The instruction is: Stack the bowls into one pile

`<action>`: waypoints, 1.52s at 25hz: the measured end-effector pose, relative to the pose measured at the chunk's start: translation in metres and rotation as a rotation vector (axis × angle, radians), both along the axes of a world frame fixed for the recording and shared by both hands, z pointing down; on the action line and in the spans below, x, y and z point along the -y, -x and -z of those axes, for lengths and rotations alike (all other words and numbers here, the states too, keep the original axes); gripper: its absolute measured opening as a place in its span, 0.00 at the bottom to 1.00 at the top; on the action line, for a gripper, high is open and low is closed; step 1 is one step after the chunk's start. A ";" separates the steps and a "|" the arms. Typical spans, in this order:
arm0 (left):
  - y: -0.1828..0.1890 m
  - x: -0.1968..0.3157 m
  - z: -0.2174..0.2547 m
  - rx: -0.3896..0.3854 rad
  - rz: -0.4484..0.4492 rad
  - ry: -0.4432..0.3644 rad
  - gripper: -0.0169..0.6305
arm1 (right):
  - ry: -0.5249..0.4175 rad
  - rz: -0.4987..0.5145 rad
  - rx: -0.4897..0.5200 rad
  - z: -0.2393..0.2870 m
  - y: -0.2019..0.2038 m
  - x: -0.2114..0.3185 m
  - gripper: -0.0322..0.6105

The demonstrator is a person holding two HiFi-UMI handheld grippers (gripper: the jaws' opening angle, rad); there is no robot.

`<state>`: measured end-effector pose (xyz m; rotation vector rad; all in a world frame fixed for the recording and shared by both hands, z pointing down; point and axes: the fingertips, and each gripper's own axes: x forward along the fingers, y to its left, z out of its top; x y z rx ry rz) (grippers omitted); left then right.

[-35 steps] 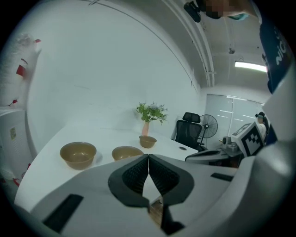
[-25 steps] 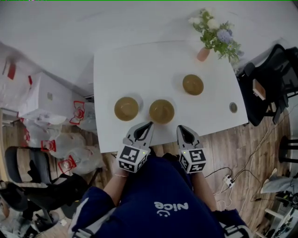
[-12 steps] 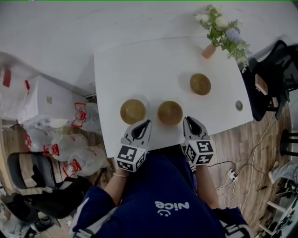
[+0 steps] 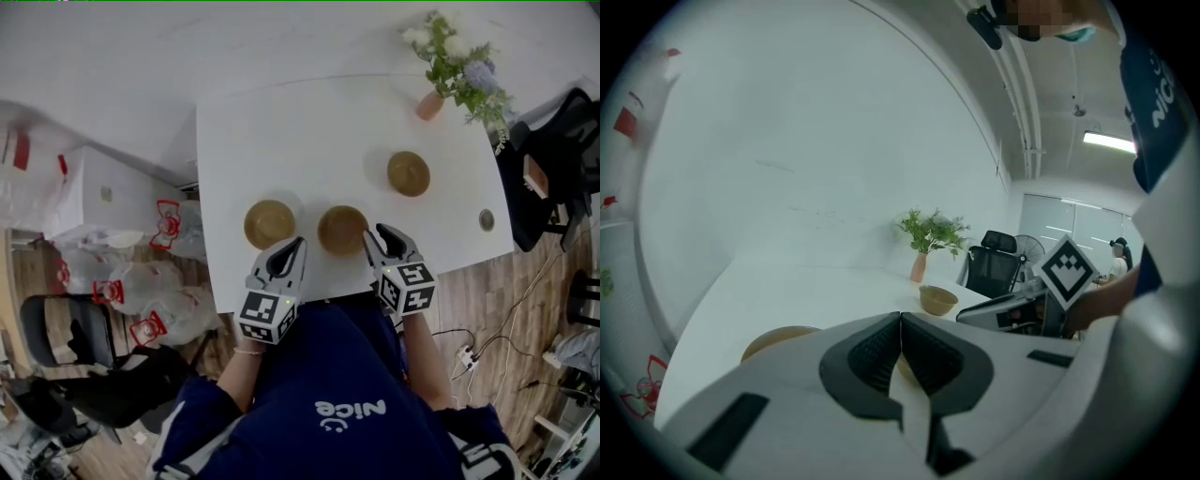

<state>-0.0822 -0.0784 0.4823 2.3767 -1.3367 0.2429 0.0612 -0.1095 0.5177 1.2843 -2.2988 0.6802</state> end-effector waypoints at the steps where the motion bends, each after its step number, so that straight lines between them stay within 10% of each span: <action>1: -0.001 0.001 0.001 0.001 0.012 0.000 0.05 | 0.022 0.019 0.002 -0.003 0.000 0.001 0.24; 19: 0.002 0.012 0.004 0.030 0.126 -0.004 0.05 | 0.239 0.168 -0.035 -0.049 0.012 0.018 0.23; 38: -0.001 0.015 0.000 0.043 0.143 0.000 0.05 | 0.244 0.172 -0.010 -0.048 0.020 0.021 0.11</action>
